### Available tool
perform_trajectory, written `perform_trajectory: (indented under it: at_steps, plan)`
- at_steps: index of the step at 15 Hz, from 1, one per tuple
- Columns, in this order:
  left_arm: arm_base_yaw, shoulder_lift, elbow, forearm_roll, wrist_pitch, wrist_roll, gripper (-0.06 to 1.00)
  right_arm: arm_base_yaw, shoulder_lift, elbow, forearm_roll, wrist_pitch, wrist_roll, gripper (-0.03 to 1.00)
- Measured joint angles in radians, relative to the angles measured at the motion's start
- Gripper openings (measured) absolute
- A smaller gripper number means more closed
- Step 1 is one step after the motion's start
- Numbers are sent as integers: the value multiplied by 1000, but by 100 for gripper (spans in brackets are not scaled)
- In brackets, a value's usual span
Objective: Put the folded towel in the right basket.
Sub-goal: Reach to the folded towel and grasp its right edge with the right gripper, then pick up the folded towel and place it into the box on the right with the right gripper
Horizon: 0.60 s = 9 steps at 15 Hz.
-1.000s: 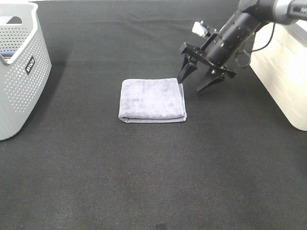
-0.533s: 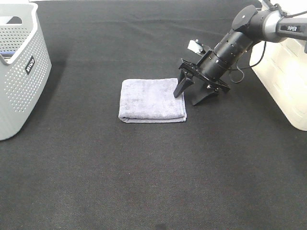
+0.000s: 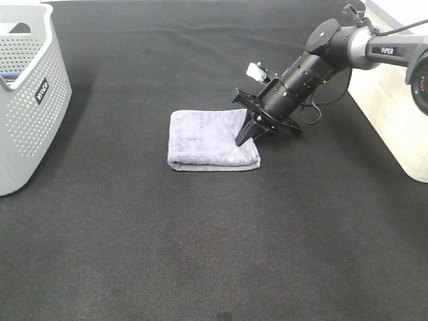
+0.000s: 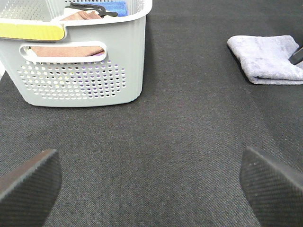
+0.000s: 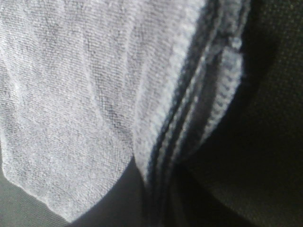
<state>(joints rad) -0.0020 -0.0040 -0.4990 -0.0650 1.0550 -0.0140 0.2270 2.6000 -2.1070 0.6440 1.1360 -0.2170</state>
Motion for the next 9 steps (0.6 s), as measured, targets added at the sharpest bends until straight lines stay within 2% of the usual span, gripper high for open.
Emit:
perform_trajectory:
  at_steps: [4, 9]
  plan:
    - [0, 0, 0, 0, 0, 0, 97, 1, -34, 2, -15, -3, -4, 6]
    - [0, 0, 0, 0, 0, 0, 97, 1, -271, 2, -77, -2, -36, 6]
